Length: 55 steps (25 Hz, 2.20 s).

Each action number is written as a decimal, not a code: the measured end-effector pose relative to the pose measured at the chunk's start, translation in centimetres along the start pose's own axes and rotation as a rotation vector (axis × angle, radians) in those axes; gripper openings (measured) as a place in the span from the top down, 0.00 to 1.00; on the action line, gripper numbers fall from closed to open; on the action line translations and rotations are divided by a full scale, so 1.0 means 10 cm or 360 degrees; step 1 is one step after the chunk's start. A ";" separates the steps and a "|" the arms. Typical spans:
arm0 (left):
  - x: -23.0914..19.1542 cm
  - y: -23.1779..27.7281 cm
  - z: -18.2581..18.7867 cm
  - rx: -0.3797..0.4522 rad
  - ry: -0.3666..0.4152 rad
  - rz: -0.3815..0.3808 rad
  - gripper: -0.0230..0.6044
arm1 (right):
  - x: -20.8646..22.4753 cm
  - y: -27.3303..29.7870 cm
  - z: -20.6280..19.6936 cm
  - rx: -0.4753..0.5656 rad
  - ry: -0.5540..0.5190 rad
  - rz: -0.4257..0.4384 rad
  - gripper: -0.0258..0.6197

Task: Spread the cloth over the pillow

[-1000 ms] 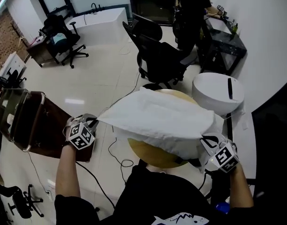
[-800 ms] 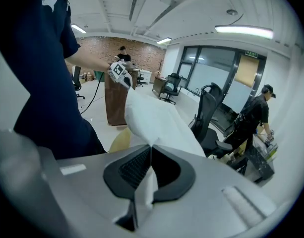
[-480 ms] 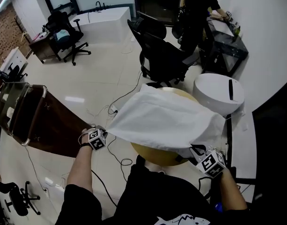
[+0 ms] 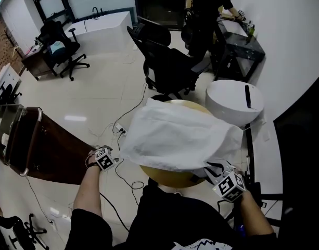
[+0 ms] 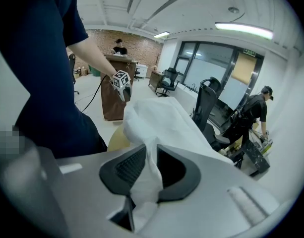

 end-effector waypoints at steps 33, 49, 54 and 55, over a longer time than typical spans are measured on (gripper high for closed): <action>-0.65 0.18 3.29 0.0123 0.0835 -0.1250 0.59 | 1.64 1.23 -0.70 -0.0337 0.0648 0.0550 0.62; -0.45 -0.25 3.22 0.0233 0.1228 -0.0970 0.95 | 1.48 1.00 -0.51 -0.0452 0.0152 0.0501 0.94; -0.50 -0.77 3.18 0.0492 0.1220 -0.0673 0.96 | 1.57 0.67 -0.19 -0.0369 0.0049 0.0276 0.94; -0.50 -0.90 3.15 0.0546 0.1213 -0.0620 0.96 | 1.55 0.59 -0.12 -0.0359 0.0012 0.0243 0.94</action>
Point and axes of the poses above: the fingertips, and each gripper's own axes: y forward along the fingers, x to its right, z out of its top, the point moved 1 cm from there along -y, backward along the fingers, and after that the axes turned 13 degrees about -y, right-handed, at the moved point
